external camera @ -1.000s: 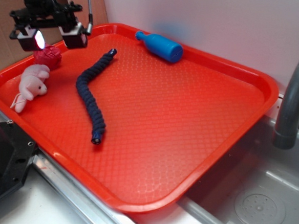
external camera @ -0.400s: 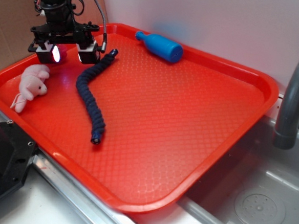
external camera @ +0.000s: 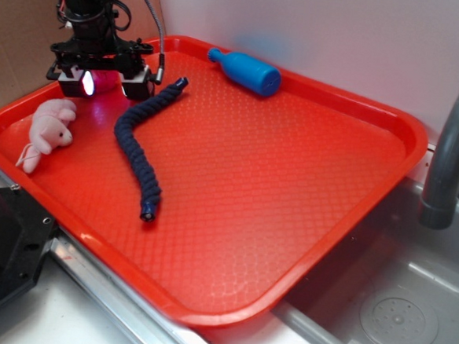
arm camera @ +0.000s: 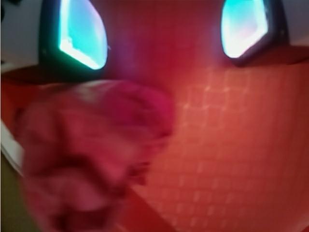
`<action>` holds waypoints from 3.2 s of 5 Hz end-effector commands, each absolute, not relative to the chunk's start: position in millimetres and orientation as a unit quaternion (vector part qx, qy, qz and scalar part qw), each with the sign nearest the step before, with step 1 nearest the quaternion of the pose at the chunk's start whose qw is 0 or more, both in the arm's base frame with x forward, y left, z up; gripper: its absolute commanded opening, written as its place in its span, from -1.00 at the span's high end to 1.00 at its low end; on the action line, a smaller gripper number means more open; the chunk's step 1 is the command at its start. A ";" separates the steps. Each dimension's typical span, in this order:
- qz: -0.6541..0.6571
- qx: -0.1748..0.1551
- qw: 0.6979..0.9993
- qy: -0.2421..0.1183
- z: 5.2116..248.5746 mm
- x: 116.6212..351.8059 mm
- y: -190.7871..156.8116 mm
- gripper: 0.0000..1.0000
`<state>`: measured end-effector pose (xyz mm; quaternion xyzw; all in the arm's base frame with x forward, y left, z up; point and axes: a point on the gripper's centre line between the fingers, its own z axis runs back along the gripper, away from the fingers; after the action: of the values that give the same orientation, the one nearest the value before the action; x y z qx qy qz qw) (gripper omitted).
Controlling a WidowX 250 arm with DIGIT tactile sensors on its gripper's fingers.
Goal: Grab the red paper.
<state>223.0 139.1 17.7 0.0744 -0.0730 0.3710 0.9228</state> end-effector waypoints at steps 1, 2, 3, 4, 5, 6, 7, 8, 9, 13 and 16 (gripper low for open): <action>0.380 0.061 0.920 -0.078 44.0 200.2 149.9 -1.00; 0.396 0.058 0.911 -0.095 58.1 191.6 158.2 -1.00; 0.412 0.063 0.905 -0.092 55.7 195.8 166.0 -1.00; 0.415 0.067 0.904 -0.079 45.6 207.7 169.4 -1.00; 0.415 0.071 0.904 -0.074 39.4 218.2 172.6 -1.00; 0.415 0.078 0.904 -0.070 34.6 224.0 177.1 -1.00; 0.417 0.087 0.902 -0.067 30.1 225.5 181.6 -1.00; 0.414 0.088 0.904 -0.066 23.1 232.1 183.3 -1.00; 0.414 0.083 0.905 -0.059 12.0 236.3 182.6 -1.00; 0.411 0.088 0.906 -0.056 6.9 239.4 185.5 1.00; 0.395 0.092 0.912 -0.055 8.0 237.3 178.7 1.00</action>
<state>251.6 179.4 15.4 0.0948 -0.0703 0.3931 0.9119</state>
